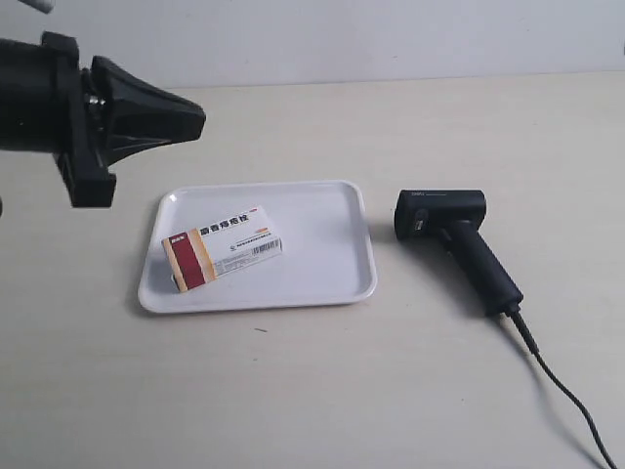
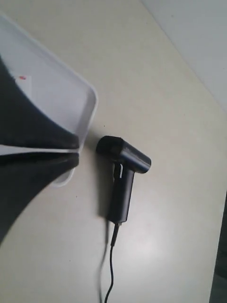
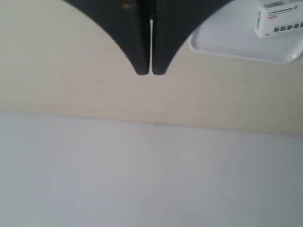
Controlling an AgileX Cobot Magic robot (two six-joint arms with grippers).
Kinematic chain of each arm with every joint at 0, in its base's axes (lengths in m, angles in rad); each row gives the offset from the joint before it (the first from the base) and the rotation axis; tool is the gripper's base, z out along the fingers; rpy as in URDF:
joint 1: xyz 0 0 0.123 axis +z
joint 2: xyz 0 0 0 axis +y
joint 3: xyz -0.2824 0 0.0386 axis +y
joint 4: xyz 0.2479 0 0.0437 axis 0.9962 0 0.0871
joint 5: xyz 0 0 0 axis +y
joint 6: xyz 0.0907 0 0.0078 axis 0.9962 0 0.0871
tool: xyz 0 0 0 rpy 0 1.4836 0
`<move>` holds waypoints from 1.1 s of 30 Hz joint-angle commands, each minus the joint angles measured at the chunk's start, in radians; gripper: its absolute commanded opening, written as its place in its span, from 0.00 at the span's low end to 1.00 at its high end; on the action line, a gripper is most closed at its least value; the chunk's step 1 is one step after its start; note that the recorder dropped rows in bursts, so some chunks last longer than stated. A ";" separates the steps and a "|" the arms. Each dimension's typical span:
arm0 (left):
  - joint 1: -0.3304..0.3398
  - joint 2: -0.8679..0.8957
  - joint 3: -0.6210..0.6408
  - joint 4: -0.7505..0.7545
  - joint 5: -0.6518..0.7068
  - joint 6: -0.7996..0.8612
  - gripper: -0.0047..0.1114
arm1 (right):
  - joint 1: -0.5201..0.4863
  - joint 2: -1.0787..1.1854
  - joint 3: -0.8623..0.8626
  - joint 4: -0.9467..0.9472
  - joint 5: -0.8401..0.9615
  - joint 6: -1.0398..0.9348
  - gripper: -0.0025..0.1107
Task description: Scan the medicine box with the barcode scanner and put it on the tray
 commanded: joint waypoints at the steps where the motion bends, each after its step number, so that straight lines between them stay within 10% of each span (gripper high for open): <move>1: 0.015 -0.148 0.175 -0.106 0.048 -0.020 0.07 | 0.001 -0.179 0.230 0.022 -0.146 0.002 0.02; 11: 0.021 -0.542 0.629 -0.261 0.190 -0.022 0.07 | 0.001 -0.358 0.433 0.055 -0.045 0.004 0.02; 21: 0.021 -0.696 0.725 -0.113 0.049 0.039 0.07 | 0.001 -0.360 0.433 0.055 -0.029 0.004 0.02; 25: 0.029 -0.746 0.711 -0.495 0.303 0.204 0.07 | 0.001 -0.360 0.433 0.055 -0.029 0.004 0.02; 30: 0.087 -0.949 0.782 -1.222 0.434 0.819 0.07 | 0.001 -0.360 0.433 0.055 -0.029 0.004 0.02; 33: 0.124 -1.104 0.782 -1.381 0.543 1.017 0.07 | 0.001 -0.360 0.433 0.055 -0.029 0.004 0.02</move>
